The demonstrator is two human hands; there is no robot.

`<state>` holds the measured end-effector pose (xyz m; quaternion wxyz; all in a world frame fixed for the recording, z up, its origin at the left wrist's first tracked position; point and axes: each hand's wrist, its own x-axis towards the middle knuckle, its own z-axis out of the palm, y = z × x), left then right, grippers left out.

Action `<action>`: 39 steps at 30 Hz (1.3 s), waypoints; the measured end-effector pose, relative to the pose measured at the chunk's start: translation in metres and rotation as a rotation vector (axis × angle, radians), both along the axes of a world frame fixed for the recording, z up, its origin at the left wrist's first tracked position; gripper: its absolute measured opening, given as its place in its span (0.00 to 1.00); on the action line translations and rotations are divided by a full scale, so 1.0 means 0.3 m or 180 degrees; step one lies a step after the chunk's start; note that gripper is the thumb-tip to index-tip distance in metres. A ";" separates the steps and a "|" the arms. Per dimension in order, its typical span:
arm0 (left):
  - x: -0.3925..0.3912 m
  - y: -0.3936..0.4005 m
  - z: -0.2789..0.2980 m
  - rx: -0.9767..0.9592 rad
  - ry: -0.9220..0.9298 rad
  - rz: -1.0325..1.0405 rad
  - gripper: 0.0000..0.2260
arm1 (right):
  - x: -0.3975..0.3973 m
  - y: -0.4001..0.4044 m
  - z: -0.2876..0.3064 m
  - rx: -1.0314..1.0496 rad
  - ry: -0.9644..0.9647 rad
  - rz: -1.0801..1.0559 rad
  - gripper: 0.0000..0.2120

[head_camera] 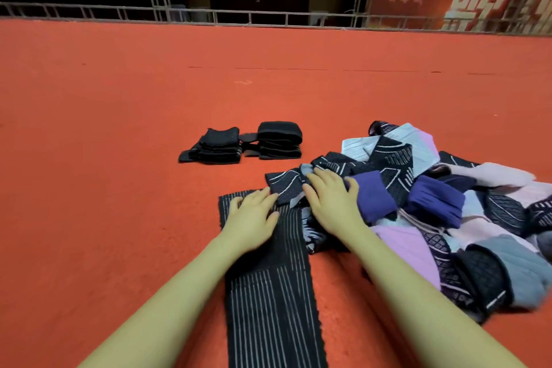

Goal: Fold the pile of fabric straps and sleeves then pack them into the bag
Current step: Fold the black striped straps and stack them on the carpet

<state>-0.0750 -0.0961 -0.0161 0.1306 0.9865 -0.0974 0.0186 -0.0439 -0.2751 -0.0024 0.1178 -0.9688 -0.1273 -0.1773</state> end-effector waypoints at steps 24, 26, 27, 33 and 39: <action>0.151 0.223 -0.064 0.0123 -0.0217 0.0686 0.16 | -0.050 0.235 -0.134 -0.1141 0.0533 0.0440 0.36; 0.151 0.229 -0.078 0.0101 -0.0548 0.0588 0.12 | -0.053 0.239 -0.139 -0.1226 0.0485 0.0506 0.42; 0.150 0.232 -0.085 0.0043 -0.0626 0.0576 0.11 | -0.053 0.240 -0.139 -0.1257 0.0523 0.0539 0.41; 0.143 0.240 -0.097 -0.0005 -0.0812 0.0444 0.09 | 0.017 0.281 -0.093 -0.0631 0.1040 0.0657 0.25; 0.118 0.253 -0.133 -0.0262 -0.1179 0.0273 0.02 | 0.088 0.321 -0.129 -0.0243 0.1241 0.0542 0.24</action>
